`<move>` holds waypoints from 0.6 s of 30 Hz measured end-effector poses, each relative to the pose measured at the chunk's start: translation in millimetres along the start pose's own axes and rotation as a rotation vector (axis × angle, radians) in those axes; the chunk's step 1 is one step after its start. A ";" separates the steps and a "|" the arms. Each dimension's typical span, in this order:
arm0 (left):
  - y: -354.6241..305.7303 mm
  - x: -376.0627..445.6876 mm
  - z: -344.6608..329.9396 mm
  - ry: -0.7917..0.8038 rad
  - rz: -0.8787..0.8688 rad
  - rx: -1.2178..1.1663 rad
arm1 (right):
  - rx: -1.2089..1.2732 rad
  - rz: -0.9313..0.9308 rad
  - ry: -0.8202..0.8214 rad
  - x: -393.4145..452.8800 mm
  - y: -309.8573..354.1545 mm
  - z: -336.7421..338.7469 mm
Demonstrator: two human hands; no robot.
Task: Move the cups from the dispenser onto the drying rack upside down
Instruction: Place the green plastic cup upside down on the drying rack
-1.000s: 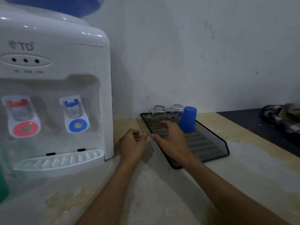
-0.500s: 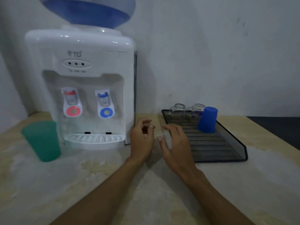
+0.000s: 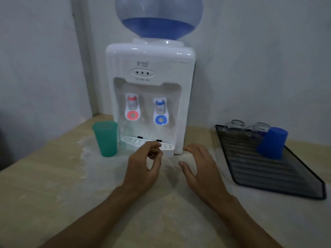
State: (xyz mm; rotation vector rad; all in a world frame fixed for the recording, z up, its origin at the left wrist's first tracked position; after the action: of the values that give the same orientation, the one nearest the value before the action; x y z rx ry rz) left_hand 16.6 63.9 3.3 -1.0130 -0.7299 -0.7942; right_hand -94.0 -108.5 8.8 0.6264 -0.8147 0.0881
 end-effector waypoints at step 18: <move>117.1 27.4 48.7 -0.274 0.818 0.138 | 0.036 -0.042 0.120 -5.4 11.2 2.4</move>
State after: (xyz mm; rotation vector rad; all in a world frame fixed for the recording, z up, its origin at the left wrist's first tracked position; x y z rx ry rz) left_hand 121.6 139.1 -8.5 -1.1773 -0.5165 0.1032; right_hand -102.8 -99.8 11.7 0.6651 -0.6851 0.1013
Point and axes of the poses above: each hand's wrist, its own x-axis towards the middle knuckle, its own z-axis out of the back of the hand, y = z × x, the point moved 2 cm from there along x, towards the middle knuckle, and after that the axes turned 11 degrees about x, right-handed, at the moved point
